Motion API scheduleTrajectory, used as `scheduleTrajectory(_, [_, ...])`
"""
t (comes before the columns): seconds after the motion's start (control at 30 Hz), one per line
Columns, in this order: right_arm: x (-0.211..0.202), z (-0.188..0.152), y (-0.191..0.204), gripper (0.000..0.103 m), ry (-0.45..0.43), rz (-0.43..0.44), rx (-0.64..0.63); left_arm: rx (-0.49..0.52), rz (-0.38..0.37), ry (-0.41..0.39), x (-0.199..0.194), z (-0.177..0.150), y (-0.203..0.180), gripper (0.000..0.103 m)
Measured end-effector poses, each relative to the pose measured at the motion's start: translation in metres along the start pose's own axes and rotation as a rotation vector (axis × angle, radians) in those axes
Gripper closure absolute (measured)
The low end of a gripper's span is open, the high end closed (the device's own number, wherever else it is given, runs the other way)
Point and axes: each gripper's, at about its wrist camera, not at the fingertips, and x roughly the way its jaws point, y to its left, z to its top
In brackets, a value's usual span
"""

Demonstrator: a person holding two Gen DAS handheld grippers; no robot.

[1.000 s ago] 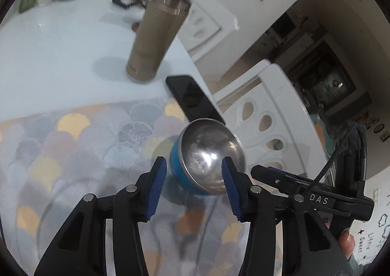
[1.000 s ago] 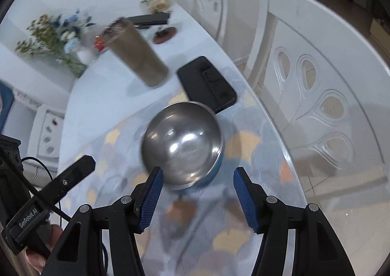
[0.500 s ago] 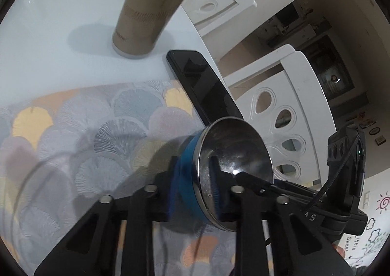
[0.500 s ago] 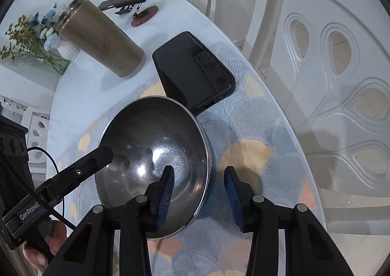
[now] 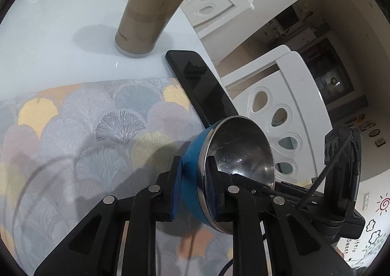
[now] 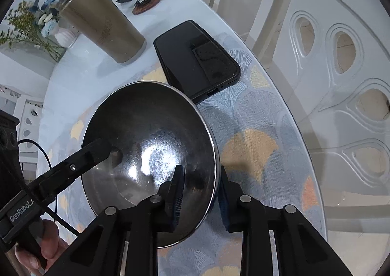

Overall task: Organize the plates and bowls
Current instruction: 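Lift the blue steel bowl with both grippers over the red bowl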

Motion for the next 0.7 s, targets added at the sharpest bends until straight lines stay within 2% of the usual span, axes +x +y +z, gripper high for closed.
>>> scheduleTrajectory(0.2, [-0.021,-0.010,0.011,0.077,-0.017,0.020,-0.011,-0.034,0.024,-0.044,-0.028,-0.015,-0.007,0.087])
scheduleTrajectory(0.47, [-0.060,-0.031,0.028,0.077,-0.048,0.049,-0.038,-0.070,0.013,-0.119,-0.081,-0.043,-0.024,0.087])
scheduleTrajectory(0.7, [-0.096,-0.077,0.048,0.077,-0.040,0.061,-0.067,-0.056,0.053,-0.196,-0.129,-0.083,-0.048,0.087])
